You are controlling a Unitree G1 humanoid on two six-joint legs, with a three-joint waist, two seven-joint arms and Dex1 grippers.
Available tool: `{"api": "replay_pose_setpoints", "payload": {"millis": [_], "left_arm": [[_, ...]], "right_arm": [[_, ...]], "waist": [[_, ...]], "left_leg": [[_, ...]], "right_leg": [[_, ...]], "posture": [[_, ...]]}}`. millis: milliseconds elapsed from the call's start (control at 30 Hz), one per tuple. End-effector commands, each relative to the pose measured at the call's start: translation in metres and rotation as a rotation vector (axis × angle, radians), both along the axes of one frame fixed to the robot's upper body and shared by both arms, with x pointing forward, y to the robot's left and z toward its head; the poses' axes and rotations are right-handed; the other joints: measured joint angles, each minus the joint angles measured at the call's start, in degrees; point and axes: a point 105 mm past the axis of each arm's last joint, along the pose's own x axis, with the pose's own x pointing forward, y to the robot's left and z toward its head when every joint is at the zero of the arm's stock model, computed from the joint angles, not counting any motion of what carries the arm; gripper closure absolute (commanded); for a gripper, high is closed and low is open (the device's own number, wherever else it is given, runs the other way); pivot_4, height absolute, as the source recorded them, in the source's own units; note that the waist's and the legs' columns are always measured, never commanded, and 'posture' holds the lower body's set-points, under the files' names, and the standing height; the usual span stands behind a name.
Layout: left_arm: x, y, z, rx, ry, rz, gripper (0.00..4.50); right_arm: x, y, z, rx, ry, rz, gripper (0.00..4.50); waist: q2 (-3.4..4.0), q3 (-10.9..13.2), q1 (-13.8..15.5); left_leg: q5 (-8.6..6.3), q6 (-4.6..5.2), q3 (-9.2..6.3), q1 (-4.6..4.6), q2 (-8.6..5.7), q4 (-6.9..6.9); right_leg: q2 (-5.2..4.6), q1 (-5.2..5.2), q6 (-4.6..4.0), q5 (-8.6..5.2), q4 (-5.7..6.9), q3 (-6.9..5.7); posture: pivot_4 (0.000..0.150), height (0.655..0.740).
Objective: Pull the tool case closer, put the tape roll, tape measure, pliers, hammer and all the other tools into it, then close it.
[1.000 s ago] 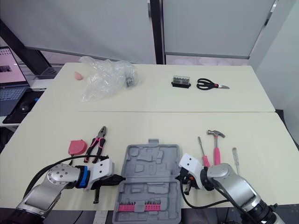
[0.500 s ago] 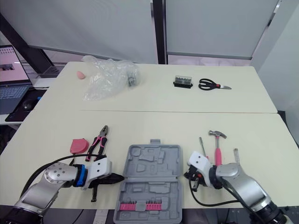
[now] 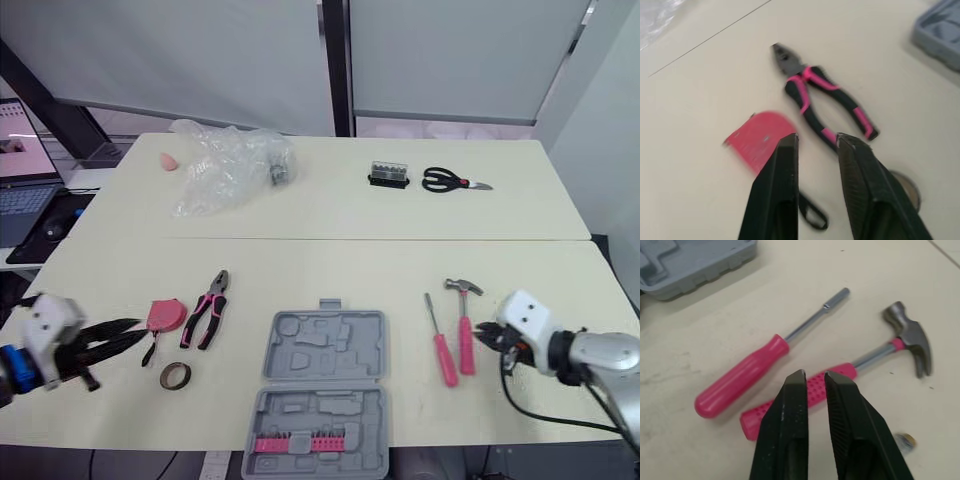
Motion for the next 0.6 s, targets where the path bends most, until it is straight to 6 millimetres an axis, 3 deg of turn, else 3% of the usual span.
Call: {"api": "replay_pose_setpoints", "payload": {"millis": [33, 133, 267, 400, 600], "left_arm": [[-0.024, 0.036, 0.001, -0.01, 0.021, 0.144, 2.09], [-0.043, 0.052, -0.008, -0.021, 0.066, 0.22, 1.18], [-0.05, 0.054, -0.011, -0.039, 0.075, 0.247, 0.0], [-0.051, 0.048, -0.012, -0.05, 0.068, 0.24, 0.0], [-0.051, 0.041, -0.012, -0.044, 0.066, 0.236, 0.0]], "right_arm": [[-0.009, -0.022, 0.015, -0.069, -0.001, 0.061, 2.77], [-0.014, -0.045, 0.017, -0.134, 0.023, 0.065, 2.15], [-0.021, -0.061, 0.014, -0.189, 0.074, 0.089, 1.2], [-0.021, -0.07, 0.01, -0.221, 0.083, 0.098, 0.02], [-0.016, -0.067, 0.009, -0.209, 0.068, 0.119, 0.02]], "waist": [[0.0, 0.0, 0.0], [0.0, 0.0, 0.0], [-0.04, 0.0, 0.2], [-0.04, 0.0, 0.2], [-0.04, 0.0, 0.0]], "left_leg": [[0.0, 0.0, 0.01, 0.0, -0.01, 0.0], [0.0, 0.0, 0.03, 0.01, 0.0, 0.0], [0.0, -0.01, 0.01, 0.04, 0.02, 0.0], [0.0, -0.01, 0.05, 0.03, 0.0, 0.0], [0.0, -0.01, 0.04, 0.05, 0.04, -0.02]], "right_leg": [[-0.01, 0.0, 0.0, 0.0, -0.01, 0.0], [-0.02, 0.01, -0.01, -0.01, -0.05, 0.0], [-0.01, 0.03, -0.03, -0.02, -0.03, -0.03], [-0.04, 0.06, -0.03, -0.02, -0.07, 0.01], [-0.01, 0.06, -0.04, -0.02, -0.06, 0.01]], "posture": [[0.15, 0.74], [0.15, 0.74], [0.15, 0.74], [0.15, 0.74], [0.15, 0.74]]}}
